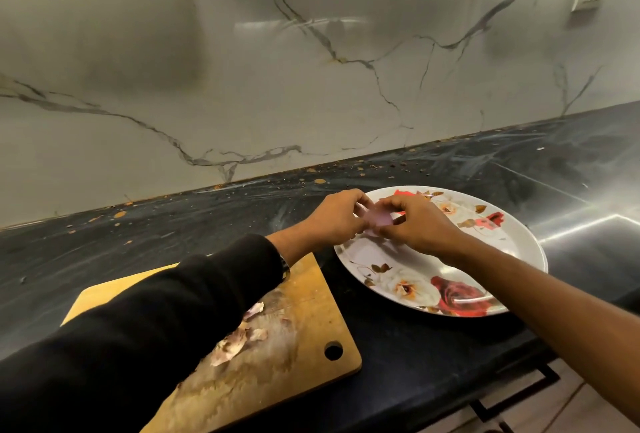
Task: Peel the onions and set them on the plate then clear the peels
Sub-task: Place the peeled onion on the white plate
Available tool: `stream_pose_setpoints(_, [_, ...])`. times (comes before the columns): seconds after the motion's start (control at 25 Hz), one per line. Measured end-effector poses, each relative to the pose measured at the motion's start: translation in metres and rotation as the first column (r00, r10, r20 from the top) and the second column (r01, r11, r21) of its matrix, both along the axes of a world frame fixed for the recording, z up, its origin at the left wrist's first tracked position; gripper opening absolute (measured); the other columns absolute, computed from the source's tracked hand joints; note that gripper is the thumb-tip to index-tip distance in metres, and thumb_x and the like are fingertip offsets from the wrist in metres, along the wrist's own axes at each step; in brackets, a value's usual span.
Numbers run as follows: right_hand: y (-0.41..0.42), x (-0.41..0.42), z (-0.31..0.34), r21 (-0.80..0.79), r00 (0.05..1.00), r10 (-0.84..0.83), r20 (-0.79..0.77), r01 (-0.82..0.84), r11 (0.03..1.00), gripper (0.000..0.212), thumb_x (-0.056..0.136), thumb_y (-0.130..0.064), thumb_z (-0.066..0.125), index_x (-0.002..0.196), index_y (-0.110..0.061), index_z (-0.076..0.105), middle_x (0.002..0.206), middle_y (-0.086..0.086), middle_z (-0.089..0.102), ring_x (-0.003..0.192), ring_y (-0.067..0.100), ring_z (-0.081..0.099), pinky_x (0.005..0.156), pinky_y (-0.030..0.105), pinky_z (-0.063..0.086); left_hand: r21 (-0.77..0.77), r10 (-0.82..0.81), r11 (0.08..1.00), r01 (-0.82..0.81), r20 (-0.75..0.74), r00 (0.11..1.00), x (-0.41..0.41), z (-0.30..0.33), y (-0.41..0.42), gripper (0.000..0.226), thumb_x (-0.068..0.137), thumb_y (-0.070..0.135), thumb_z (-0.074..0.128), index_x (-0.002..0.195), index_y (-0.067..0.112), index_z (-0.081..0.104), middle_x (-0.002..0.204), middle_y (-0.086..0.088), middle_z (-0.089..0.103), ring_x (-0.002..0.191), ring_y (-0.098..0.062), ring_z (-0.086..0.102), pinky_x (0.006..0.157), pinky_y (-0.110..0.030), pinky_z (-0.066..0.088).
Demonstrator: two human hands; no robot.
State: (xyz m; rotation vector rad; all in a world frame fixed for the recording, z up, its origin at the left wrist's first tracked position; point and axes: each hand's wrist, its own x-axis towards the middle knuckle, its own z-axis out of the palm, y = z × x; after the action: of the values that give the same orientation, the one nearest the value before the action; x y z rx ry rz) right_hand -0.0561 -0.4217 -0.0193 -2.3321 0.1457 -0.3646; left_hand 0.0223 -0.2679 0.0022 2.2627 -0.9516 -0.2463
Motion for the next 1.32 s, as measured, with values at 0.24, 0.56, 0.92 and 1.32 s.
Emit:
stream_pose_setpoints(0.24, [0.003, 0.0, -0.002, 0.048, 1.0, 0.012, -0.012, -0.011, 0.999, 0.053, 0.076, -0.017, 0.086, 0.125, -0.014, 0.065, 0.104, -0.007, 0.065, 0.099, 0.013, 0.062, 0.086, 0.027, 0.053, 0.004, 0.008, 1.0, -0.008, -0.038, 0.999, -0.002, -0.002, -0.001, 0.038, 0.091, 0.016, 0.069, 0.126, 0.018, 0.054, 0.12, -0.005, 0.063, 0.093, -0.02, 0.068, 0.081, -0.038, 0.06])
stream_pose_setpoints(0.56, [0.001, 0.002, -0.006, 0.026, 1.0, 0.001, -0.025, -0.001, 1.0, 0.07, 0.075, -0.023, 0.087, 0.137, -0.013, 0.057, 0.122, 0.0, 0.064, 0.106, 0.014, 0.059, 0.076, 0.015, 0.046, 0.022, 0.004, 1.0, -0.003, -0.036, 0.999, -0.005, 0.0, -0.001, 0.045, 0.09, 0.016, 0.07, 0.131, 0.016, 0.052, 0.124, -0.008, 0.062, 0.099, -0.022, 0.066, 0.087, -0.04, 0.058])
stream_pose_setpoints(0.92, [0.01, -0.012, 0.014, -0.056, 0.998, -0.056, 0.014, 0.056, 0.997, 0.063, 0.082, -0.023, 0.081, 0.139, -0.017, 0.055, 0.131, 0.005, 0.061, 0.114, 0.018, 0.058, 0.089, 0.028, 0.049, 0.009, 0.037, 0.999, -0.037, -0.002, 0.999, -0.004, 0.014, 0.021, 0.043, 0.091, 0.022, 0.07, 0.13, 0.02, 0.053, 0.127, -0.004, 0.061, 0.107, -0.015, 0.057, 0.096, -0.033, 0.052])
stream_pose_setpoints(1.32, [0.022, -0.016, 0.012, -0.177, 0.994, -0.108, -0.02, 0.102, 0.979, 0.051, 0.084, -0.015, 0.079, 0.132, -0.014, 0.062, 0.131, 0.006, 0.064, 0.107, 0.017, 0.057, 0.086, 0.025, 0.043, 0.02, -0.009, 1.0, 0.009, -0.007, 1.0, -0.02, 0.014, 0.031, 0.041, 0.091, 0.019, 0.07, 0.129, 0.017, 0.055, 0.127, -0.004, 0.061, 0.108, -0.013, 0.056, 0.089, -0.024, 0.047])
